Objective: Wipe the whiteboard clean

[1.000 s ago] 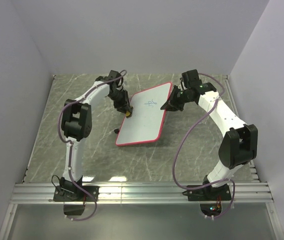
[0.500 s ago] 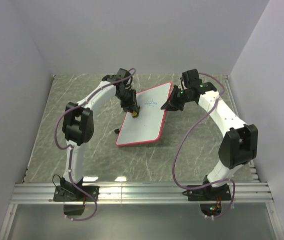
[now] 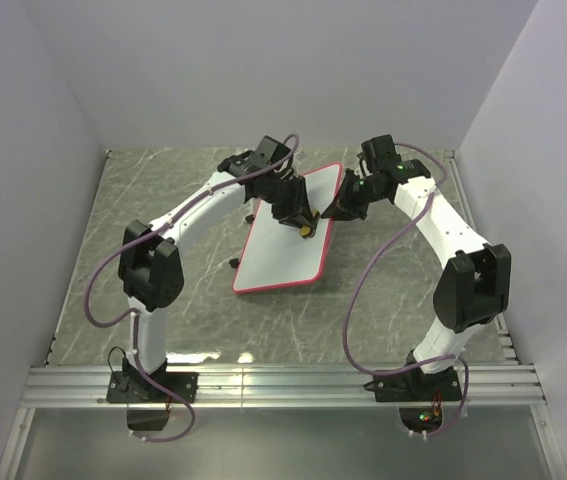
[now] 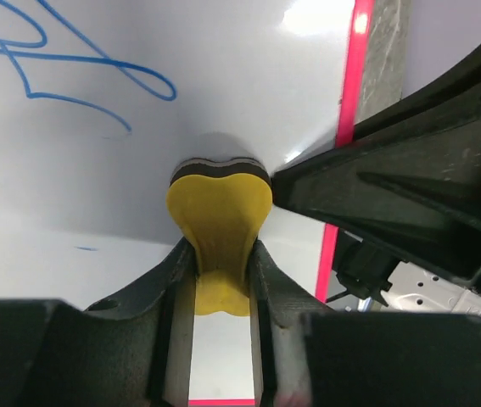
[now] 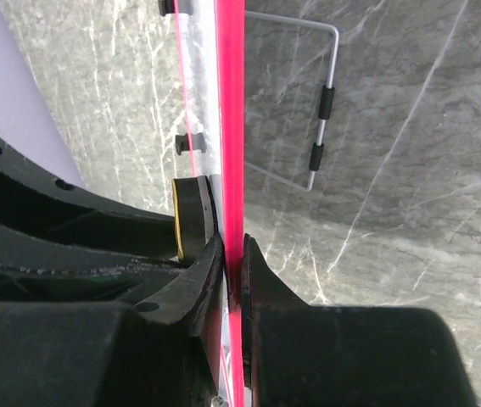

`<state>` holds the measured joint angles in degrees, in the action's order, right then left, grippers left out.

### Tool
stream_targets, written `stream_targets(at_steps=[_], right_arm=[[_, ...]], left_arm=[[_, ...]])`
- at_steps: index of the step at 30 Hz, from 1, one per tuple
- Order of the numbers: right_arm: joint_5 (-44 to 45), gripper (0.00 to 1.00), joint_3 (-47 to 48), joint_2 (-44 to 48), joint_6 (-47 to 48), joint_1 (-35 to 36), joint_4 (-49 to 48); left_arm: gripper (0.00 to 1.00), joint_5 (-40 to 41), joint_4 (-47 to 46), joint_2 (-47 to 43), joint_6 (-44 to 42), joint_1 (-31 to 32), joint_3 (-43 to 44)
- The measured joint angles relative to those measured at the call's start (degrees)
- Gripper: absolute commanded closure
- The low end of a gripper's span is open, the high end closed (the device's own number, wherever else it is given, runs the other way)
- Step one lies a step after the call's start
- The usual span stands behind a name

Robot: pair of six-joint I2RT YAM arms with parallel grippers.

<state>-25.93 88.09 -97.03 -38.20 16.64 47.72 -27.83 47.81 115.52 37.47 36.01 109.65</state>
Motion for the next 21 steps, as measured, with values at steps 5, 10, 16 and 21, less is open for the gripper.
stream_targets(at_steps=[5,10,16,21], right_arm=[[0.44,1.0,0.33,-0.39,0.74,-0.04,0.81],[0.39,1.0,0.63,-0.5,0.81,-0.02,0.98],[0.37,1.0,0.87,-0.5,0.79,-0.02,0.96],[-0.11,1.0,1.62,-0.5,0.74,-0.02,0.76]], left_arm=[[1.0,-0.87,-5.09,-3.54,0.09,-2.95,-10.75],[1.0,-0.39,-6.47,-3.74,-1.03,-9.49,-18.93],[1.0,4.52,-5.27,1.33,-4.63,-14.99,-19.02],[1.0,9.79,-4.04,6.36,-7.08,-16.35,-14.14]])
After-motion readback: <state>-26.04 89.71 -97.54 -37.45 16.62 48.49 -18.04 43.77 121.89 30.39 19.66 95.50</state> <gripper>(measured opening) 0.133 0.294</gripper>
